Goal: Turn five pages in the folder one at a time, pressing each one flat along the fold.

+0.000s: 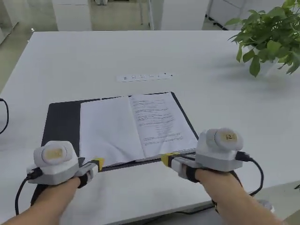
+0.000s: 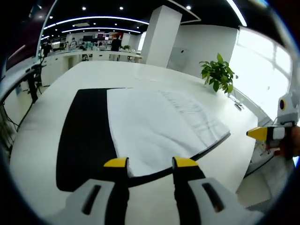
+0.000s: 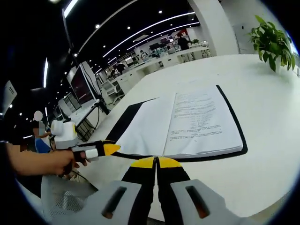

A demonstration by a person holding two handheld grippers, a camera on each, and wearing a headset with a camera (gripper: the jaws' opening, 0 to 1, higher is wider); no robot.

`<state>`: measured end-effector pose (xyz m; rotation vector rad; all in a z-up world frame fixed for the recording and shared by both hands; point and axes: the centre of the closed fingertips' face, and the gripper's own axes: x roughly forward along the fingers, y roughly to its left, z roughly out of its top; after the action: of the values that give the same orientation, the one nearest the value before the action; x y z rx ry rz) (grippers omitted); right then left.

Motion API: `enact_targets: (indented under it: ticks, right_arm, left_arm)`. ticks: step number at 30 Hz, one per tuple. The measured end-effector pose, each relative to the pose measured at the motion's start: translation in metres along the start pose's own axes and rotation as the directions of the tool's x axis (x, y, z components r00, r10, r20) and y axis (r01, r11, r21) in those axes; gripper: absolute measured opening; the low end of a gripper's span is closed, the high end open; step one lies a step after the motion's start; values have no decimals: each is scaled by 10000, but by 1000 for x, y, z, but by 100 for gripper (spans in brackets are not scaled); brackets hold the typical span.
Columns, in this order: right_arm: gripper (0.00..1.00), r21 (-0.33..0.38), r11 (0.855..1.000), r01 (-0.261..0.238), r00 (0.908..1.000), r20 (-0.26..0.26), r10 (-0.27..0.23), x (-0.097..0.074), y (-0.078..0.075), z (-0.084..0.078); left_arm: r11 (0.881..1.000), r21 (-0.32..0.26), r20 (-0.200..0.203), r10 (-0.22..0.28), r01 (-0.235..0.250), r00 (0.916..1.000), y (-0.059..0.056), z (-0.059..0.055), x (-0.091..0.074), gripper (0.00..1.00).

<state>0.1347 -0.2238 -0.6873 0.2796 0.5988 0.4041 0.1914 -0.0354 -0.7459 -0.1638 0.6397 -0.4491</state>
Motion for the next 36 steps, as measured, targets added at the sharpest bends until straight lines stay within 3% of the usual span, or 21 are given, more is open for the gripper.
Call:
enact_targets:
  ticks: [4,5,9,12,14,17,18,19,21,23,25,27,31,36]
  right_arm:
    - [0,-390,9983,443,9969,673,-416,-16,-10,24]
    - [0,-680,9954,668,9944,860,-608,-21,-15,31]
    - [5,-884,9919,912,9903,1134,-809,-30,-23,43]
    - [18,-843,9895,1172,9848,1382,-1049,-33,-32,46]
    - [30,-773,9887,1282,9856,1208,-1184,-33,-37,43]
    - [36,-1068,9856,1309,9848,1281,-1169,-34,-39,40]
    - [39,-1061,9855,1326,9855,1199,-1197,-34,-42,38]
    - [43,-1137,9836,1401,9846,1205,-1263,-35,-44,37]
    - [58,-1499,9733,1740,9761,1573,-1503,-37,-49,41]
    - [70,-1753,9689,1748,9749,1684,-1454,-39,-50,42]
    - [77,-1803,9685,1719,9744,1760,-1401,-42,-50,44]
    - [85,-1911,9677,1645,9716,2007,-1255,-45,-48,49]
    - [99,-2104,9669,1444,9742,2017,-1016,-48,-49,56]
    - [100,-2231,9643,1425,9766,1900,-1004,-54,-53,59]
  left_arm:
    - [9994,-257,72,-247,249,9997,-6,11,-21,46]
    - [9989,-396,248,-242,252,9994,-8,17,-29,47]
    - [9980,-593,521,-196,227,9984,-11,27,-53,55]
    - [9989,-457,505,66,-42,9987,-12,29,-70,62]
    - [9993,-331,561,204,-185,9982,-11,30,-78,66]
    - [9992,31,496,405,-407,9979,-13,30,-91,70]
    - [9978,450,273,473,-484,9985,-13,27,-96,70]
    - [9975,453,194,541,-549,9983,-15,26,-99,71]
    - [9974,519,282,493,-507,9984,-19,27,-104,75]
    - [9962,605,395,609,-632,9974,-22,29,-110,80]
    - [9897,1046,601,918,-977,9940,-22,34,-116,89]
    - [9837,1347,1008,1058,-1190,9893,-21,41,-120,98]
    - [9866,1207,932,987,-1097,9907,-25,41,-126,99]
    - [9879,1122,801,988,-1075,9919,-26,38,-127,99]
